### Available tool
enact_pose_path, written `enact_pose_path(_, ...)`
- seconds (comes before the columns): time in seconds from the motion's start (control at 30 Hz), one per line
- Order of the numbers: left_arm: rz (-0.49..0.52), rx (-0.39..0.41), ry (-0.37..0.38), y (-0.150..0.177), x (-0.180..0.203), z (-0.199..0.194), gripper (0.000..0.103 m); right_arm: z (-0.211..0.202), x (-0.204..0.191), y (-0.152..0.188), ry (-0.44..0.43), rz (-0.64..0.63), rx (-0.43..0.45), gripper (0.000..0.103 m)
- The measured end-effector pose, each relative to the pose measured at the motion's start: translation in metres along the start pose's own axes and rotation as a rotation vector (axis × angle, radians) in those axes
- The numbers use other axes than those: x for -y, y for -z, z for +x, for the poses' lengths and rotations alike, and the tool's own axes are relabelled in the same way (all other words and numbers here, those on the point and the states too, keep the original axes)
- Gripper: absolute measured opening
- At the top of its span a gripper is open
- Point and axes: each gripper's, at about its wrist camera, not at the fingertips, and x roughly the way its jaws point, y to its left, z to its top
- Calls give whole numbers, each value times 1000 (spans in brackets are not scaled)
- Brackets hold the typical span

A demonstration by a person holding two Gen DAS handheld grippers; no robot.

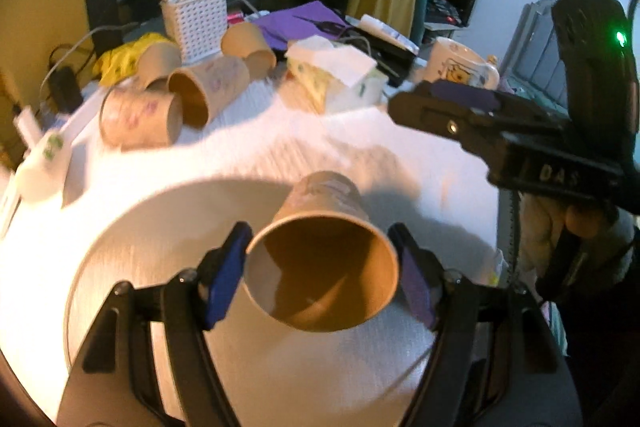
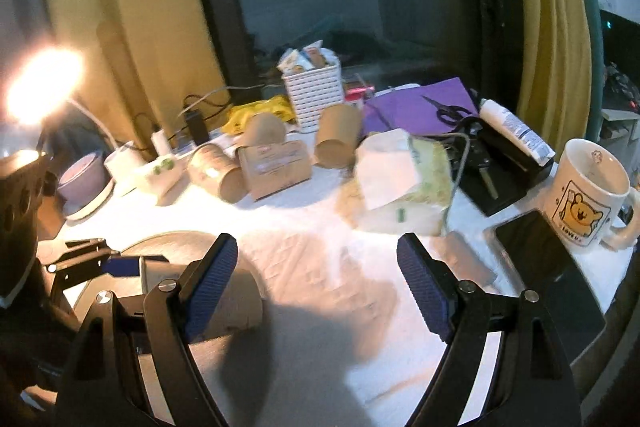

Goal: Flip cup upright

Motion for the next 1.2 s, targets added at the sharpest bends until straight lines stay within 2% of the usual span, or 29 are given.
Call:
enact_pose_path(0.3,-47,21,35,58,-9,-48,71,-9,-52,26,-27,-51,-51,85)
enact_pose_path(0.5,-54,36,48,80,-15,-66,71,-5,-76,40,-37,-81,-99,85)
enact_pose_path(0.8,-76,25,6,89,-33,-67,73,8,-98,52,-34,-118,-166,85)
enact_pose_path(1.03,-94,56,40,92,-40,-71,73,24,-104,63,-33,-134,-237,85)
enact_pose_path(1.2,-83,73,55,87,-37,-73,72,22,-102,61,-34,-128,-237,85)
